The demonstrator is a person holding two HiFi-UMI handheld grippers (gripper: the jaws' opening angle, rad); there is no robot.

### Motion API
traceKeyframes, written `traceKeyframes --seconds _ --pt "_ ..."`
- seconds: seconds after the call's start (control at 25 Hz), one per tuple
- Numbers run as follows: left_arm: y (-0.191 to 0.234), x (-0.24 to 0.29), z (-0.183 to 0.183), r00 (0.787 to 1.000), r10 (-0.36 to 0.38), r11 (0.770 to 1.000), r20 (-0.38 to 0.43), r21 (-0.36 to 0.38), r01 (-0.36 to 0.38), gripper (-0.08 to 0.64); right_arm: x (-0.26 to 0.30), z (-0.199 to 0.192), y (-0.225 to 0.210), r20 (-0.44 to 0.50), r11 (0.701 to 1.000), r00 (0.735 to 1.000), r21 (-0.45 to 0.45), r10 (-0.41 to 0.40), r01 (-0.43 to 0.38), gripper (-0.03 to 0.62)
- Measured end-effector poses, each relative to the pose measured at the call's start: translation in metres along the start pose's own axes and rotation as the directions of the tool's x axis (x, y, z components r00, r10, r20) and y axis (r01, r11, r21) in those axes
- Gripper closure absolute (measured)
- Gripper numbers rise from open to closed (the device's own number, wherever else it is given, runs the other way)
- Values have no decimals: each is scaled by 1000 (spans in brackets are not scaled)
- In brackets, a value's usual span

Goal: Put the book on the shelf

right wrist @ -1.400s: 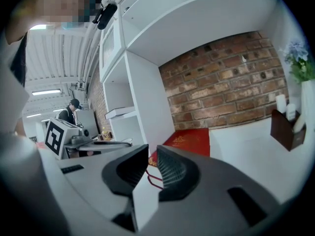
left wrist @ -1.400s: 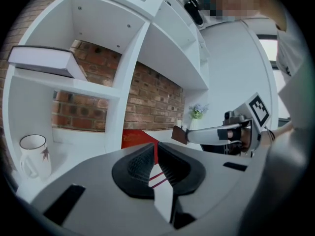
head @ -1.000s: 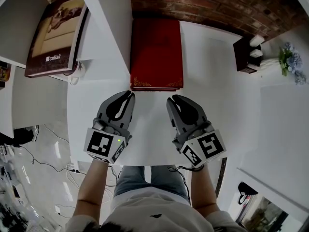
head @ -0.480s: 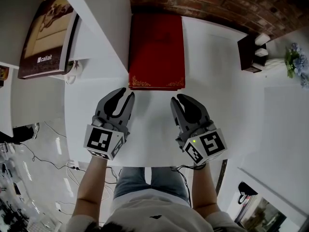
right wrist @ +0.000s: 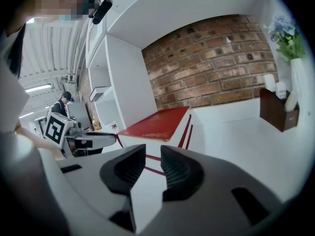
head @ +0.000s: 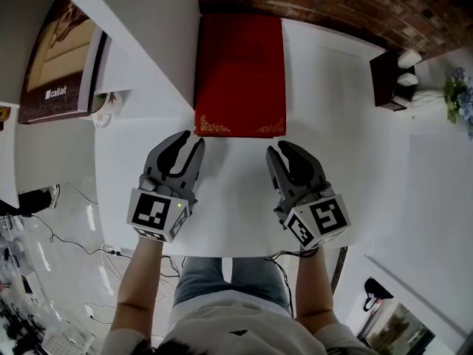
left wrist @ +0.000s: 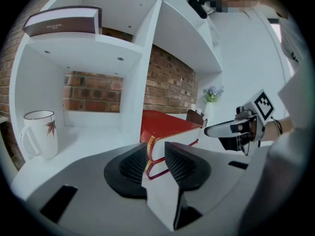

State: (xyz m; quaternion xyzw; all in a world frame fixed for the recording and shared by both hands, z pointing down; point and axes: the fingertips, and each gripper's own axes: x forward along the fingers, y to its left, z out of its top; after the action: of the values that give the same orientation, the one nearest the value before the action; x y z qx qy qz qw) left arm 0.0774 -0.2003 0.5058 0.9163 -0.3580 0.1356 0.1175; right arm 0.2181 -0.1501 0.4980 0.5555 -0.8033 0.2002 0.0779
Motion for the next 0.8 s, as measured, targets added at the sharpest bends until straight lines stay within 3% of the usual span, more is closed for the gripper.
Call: traceKeyframes --seconds 0.8 --pt "0 12 -7 1000 10 1000 0 16 -10 436 19 -6 -17 -35 996 998 -77 49 -52 451"
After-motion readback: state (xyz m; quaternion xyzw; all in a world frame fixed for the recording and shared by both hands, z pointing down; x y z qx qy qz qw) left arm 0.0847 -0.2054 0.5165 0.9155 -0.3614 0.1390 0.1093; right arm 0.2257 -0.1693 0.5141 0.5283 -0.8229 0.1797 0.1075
